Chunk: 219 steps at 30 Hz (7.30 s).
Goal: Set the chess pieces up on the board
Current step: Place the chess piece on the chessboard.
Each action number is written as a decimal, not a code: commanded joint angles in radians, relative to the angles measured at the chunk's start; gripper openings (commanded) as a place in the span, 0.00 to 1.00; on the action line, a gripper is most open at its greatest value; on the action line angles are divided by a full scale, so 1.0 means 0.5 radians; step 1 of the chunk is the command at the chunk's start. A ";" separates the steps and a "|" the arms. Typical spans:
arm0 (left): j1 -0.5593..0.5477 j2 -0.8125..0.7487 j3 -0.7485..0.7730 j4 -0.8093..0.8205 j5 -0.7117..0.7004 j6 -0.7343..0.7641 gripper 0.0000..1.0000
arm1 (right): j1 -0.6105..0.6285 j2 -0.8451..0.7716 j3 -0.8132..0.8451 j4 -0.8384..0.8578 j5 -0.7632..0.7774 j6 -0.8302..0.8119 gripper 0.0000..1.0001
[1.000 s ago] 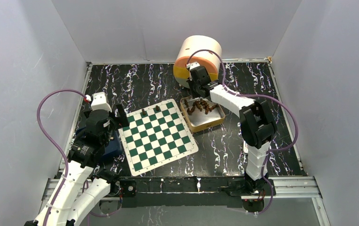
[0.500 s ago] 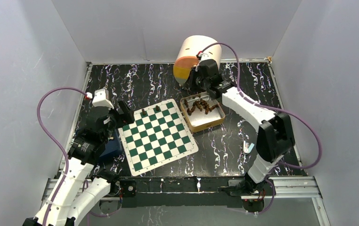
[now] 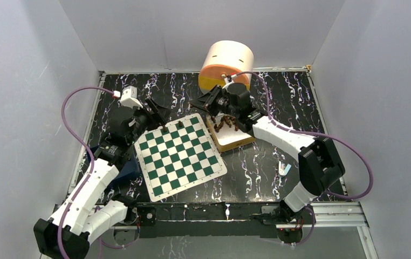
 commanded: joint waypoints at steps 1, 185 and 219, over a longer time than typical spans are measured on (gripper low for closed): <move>0.000 -0.033 -0.085 0.487 0.101 -0.068 0.62 | 0.126 -0.104 -0.061 0.494 0.030 0.398 0.18; -0.004 0.570 0.561 -1.376 1.273 0.522 0.00 | 0.627 -0.221 -0.821 1.156 -0.755 -2.583 0.17; -0.003 0.669 0.616 -1.176 -0.305 0.595 0.00 | 0.627 -0.799 -1.063 0.825 -0.328 -2.059 0.99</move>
